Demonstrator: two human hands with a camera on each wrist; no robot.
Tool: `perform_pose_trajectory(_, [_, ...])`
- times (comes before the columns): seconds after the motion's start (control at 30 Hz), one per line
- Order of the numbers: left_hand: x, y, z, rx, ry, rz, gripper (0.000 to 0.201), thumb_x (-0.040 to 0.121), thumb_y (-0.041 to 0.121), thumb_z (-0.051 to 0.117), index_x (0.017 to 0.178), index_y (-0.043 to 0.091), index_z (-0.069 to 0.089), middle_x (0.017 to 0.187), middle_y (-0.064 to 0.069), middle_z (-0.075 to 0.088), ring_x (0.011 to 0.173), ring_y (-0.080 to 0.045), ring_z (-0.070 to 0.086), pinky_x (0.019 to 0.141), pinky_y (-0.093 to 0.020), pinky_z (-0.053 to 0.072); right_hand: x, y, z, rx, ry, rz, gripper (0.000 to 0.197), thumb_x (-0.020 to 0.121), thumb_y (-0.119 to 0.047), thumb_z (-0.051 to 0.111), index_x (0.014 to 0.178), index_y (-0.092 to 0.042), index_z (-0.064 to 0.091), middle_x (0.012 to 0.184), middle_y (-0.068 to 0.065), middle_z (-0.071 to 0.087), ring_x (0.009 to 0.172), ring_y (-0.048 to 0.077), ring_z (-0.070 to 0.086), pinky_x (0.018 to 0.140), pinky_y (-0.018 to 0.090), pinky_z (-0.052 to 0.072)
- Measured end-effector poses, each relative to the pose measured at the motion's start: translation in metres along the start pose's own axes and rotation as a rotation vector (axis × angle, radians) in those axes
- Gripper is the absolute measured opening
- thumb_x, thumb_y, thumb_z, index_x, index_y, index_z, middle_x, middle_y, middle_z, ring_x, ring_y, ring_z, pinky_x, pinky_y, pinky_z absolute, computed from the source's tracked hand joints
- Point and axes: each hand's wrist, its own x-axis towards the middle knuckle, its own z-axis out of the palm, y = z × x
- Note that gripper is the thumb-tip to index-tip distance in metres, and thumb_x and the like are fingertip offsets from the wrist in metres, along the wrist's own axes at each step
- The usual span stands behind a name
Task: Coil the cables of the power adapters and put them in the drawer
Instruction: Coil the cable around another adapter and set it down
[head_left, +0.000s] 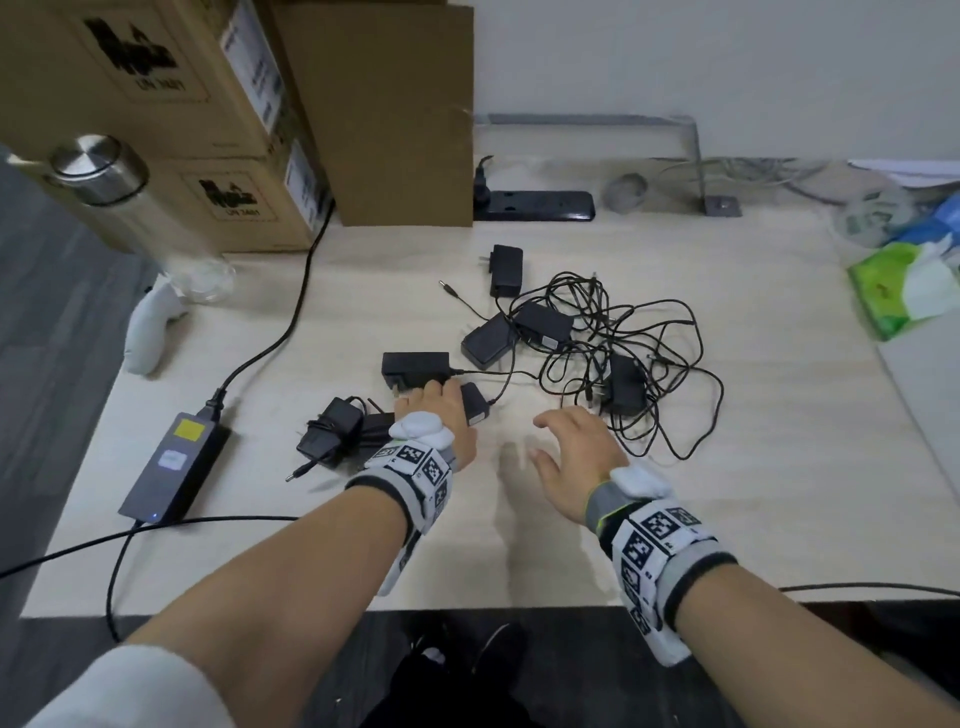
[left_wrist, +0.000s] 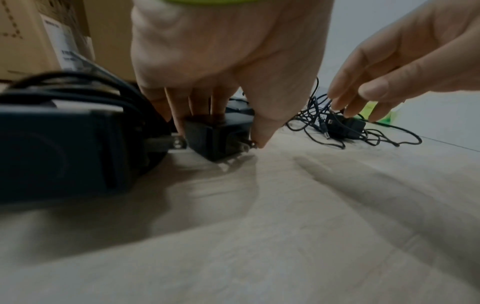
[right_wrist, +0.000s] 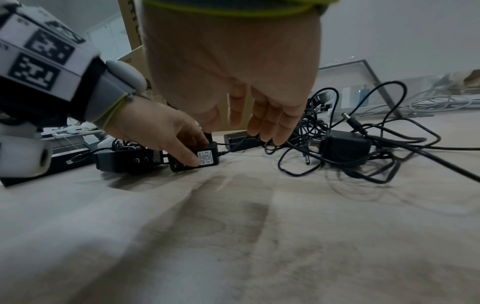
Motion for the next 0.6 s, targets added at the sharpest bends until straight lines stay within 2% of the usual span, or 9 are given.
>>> perform_pose_trajectory(0.1, [0.003,0.0,0.0,-0.073,0.008,0.021,0.047,0.09,0.036,0.055,0.132,0.019,0.041,0.127,-0.006,0.049,0.117,-0.028,0.047,0.095,-0.035,0.036,0.0,0.001,-0.005,-0.004,-0.003,0.008,0.039,0.09,-0.033,0.056,0.127,-0.019,0.052,0.125,0.003,0.051,0.118,0.024,0.045,0.1,0.033,0.038])
perform_pose_trajectory(0.2, [0.003,-0.005,-0.005,-0.265,0.047,0.047,0.049,0.085,0.045,0.059,0.127,0.026,0.044,0.121,-0.001,0.05,0.114,-0.025,0.047,0.093,-0.038,0.042,0.008,-0.002,-0.015,0.014,0.034,0.006,0.042,0.09,-0.031,0.057,0.13,-0.018,0.05,0.126,0.005,0.05,0.119,0.026,0.045,0.1,0.034,0.039])
perform_pose_trajectory(0.3, [-0.001,-0.009,-0.033,-0.544,0.109,0.14,0.05,0.077,0.044,0.068,0.121,0.029,0.051,0.113,0.002,0.056,0.104,-0.022,0.055,0.09,-0.041,0.048,0.021,-0.015,-0.035,0.057,0.109,-0.013,0.058,0.086,-0.026,0.061,0.139,-0.02,0.04,0.135,0.004,0.042,0.121,0.027,0.044,0.1,0.033,0.039])
perform_pose_trajectory(0.37, [-0.002,-0.011,-0.062,-0.723,0.085,0.234,0.049,0.075,0.039,0.074,0.118,0.027,0.054,0.111,0.003,0.06,0.096,-0.018,0.061,0.088,-0.037,0.052,0.034,-0.026,-0.052,0.062,0.204,-0.029,0.071,0.082,-0.023,0.065,0.144,-0.024,0.032,0.14,0.002,0.033,0.121,0.024,0.043,0.098,0.033,0.042])
perform_pose_trajectory(0.43, [-0.002,-0.013,-0.092,-0.795,0.064,0.319,0.045,0.073,0.033,0.076,0.113,0.032,0.053,0.11,0.006,0.063,0.098,-0.016,0.062,0.09,-0.038,0.053,0.049,-0.038,-0.071,0.063,0.289,-0.015,0.077,0.08,-0.021,0.068,0.146,-0.028,0.029,0.146,0.004,0.024,0.125,0.024,0.039,0.103,0.033,0.04])
perform_pose_trajectory(0.53, [-0.005,-0.016,-0.136,-0.793,0.073,0.435,0.048,0.071,0.025,0.078,0.108,0.04,0.051,0.11,0.011,0.063,0.104,-0.013,0.06,0.093,-0.034,0.05,0.069,-0.058,-0.102,0.022,0.379,-0.011,0.071,0.08,-0.019,0.068,0.142,-0.03,0.035,0.152,0.004,0.015,0.13,0.024,0.034,0.106,0.035,0.038])
perform_pose_trajectory(0.6, [-0.006,-0.017,-0.16,-0.775,0.117,0.465,0.05,0.072,0.022,0.079,0.112,0.034,0.053,0.11,0.011,0.062,0.103,-0.012,0.059,0.09,-0.026,0.047,0.079,-0.07,-0.123,0.061,0.498,-0.042,0.06,0.078,-0.02,0.07,0.132,-0.023,0.043,0.147,0.006,0.024,0.123,0.022,0.038,0.101,0.034,0.041])
